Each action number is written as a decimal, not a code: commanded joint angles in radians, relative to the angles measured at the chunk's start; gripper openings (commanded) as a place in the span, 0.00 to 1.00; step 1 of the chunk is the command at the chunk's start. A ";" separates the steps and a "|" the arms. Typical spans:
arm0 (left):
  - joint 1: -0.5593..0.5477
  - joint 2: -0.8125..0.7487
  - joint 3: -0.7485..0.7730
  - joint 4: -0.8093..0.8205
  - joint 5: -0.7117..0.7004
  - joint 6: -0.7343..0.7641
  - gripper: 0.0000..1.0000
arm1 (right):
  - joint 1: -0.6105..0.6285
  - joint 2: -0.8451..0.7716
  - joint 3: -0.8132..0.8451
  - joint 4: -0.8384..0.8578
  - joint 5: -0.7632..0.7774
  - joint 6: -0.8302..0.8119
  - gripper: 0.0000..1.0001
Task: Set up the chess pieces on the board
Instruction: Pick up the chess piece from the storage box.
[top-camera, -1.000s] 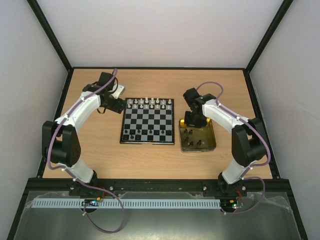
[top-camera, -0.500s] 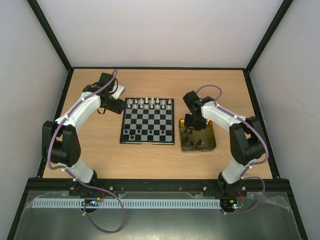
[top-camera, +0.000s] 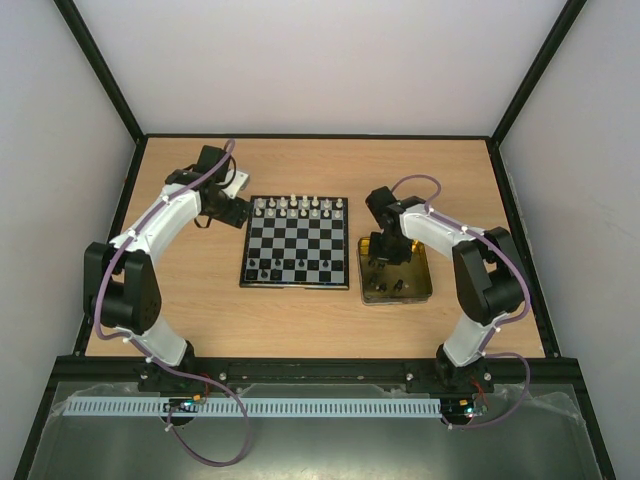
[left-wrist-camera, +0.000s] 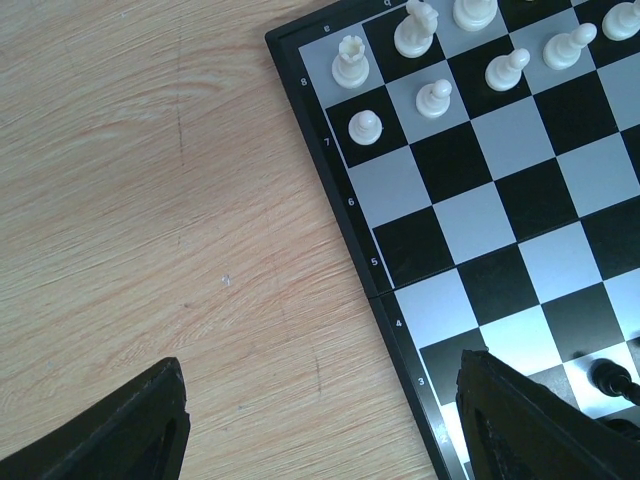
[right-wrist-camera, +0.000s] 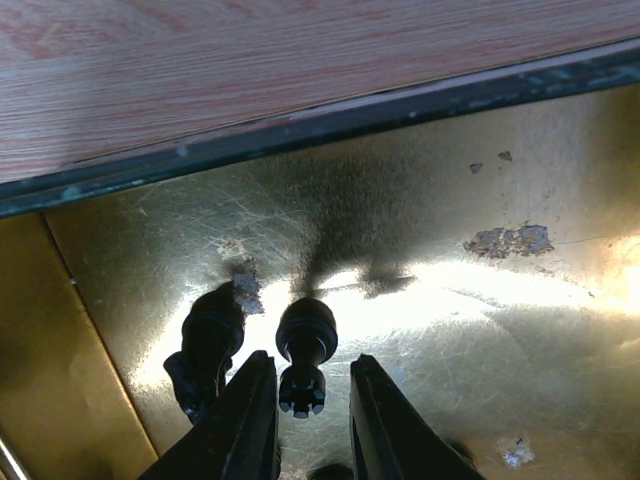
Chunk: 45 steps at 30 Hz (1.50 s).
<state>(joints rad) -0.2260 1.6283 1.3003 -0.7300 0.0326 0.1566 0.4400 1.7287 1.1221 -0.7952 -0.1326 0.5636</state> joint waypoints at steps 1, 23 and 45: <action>-0.006 -0.028 -0.009 -0.008 -0.008 0.000 0.74 | -0.004 0.009 -0.013 0.013 0.014 -0.001 0.20; -0.006 -0.008 0.006 -0.006 -0.007 -0.001 0.74 | -0.006 0.005 0.014 -0.018 0.053 -0.011 0.07; -0.006 0.009 0.033 -0.007 0.001 -0.005 0.74 | 0.204 -0.087 0.274 -0.265 0.066 0.052 0.05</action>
<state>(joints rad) -0.2260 1.6287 1.3102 -0.7261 0.0330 0.1562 0.5983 1.6722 1.3804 -0.9886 -0.0574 0.5735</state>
